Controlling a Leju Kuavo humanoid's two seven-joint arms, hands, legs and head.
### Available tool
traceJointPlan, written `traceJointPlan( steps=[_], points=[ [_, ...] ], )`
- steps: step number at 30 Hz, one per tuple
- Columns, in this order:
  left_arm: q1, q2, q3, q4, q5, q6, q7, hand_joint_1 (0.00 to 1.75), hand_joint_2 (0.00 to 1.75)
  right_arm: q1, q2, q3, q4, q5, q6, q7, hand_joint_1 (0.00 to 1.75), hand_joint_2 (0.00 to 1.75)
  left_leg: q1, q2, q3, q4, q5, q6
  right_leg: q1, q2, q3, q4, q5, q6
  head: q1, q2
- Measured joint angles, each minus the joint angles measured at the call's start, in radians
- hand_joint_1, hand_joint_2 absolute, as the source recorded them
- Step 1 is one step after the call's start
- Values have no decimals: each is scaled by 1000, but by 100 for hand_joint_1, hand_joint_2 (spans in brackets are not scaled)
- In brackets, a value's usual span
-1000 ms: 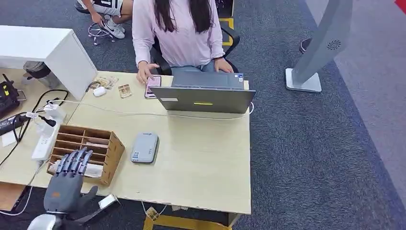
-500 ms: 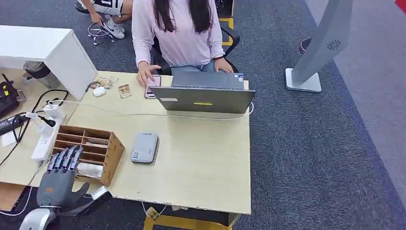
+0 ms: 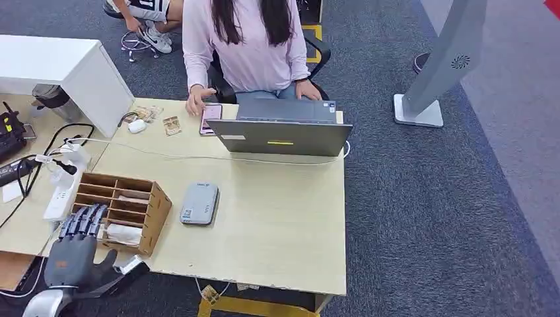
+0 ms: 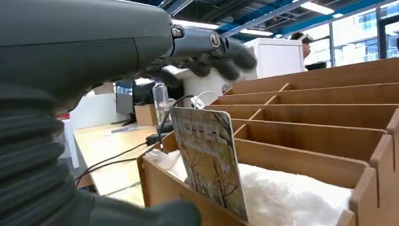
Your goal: Pass the card to the sensor for recognition and then transmit it.
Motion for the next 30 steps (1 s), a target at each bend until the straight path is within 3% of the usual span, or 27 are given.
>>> traceJointPlan(
  steps=[14,30],
  points=[
    [0,-10,17,1,11,-8,-12,175,175,0,0,0,0,0,0,-2,0,175,0,0,0,0,0,0,0,0,0,0,0,0,0,0],
    [4,-25,43,-10,52,-5,-95,175,175,0,0,0,0,7,3,-2,0,175,0,0,0,0,0,0,0,0,0,0,0,0,0,0]
  ],
)
